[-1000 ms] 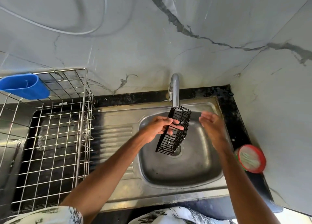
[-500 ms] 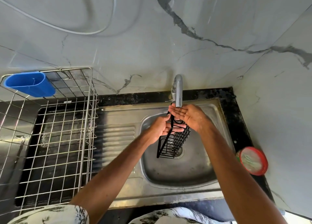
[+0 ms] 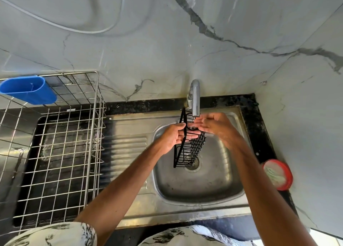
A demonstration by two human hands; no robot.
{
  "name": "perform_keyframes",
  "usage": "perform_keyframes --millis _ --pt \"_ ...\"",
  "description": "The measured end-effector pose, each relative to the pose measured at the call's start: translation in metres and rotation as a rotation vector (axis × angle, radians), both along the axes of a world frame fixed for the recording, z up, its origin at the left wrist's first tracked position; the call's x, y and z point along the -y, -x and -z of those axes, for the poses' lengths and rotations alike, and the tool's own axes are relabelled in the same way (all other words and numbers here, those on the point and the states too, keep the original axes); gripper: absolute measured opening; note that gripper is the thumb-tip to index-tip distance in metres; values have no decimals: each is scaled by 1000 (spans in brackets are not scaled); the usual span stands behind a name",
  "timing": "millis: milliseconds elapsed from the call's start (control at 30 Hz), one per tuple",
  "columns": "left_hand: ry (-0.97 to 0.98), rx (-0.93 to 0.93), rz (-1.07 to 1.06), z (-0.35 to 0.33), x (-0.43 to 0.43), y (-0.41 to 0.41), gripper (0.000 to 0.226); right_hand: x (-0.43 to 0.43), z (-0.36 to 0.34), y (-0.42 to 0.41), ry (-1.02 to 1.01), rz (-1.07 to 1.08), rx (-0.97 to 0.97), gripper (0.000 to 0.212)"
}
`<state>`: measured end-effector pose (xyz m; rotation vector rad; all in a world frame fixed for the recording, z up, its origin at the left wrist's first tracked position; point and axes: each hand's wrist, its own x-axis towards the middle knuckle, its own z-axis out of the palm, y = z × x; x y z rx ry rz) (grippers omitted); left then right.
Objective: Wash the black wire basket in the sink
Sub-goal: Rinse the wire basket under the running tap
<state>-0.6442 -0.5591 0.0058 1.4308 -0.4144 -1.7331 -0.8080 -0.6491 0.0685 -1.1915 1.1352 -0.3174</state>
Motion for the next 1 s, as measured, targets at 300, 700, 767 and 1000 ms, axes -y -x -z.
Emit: perform_keyframes --millis 300,700,767,1000 --pt "22 46 34 -3 0 0 43 3 -2 -21 -288 22 241 27" --pt "111 139 43 -5 -8 3 21 -40 1 -7 477 -467 -263 43" --pt "134 232 69 4 -12 2 19 -54 17 -12 473 -581 -294 64" --pt "153 192 163 -8 -23 6 14 -22 53 -23 664 -738 -634 86"
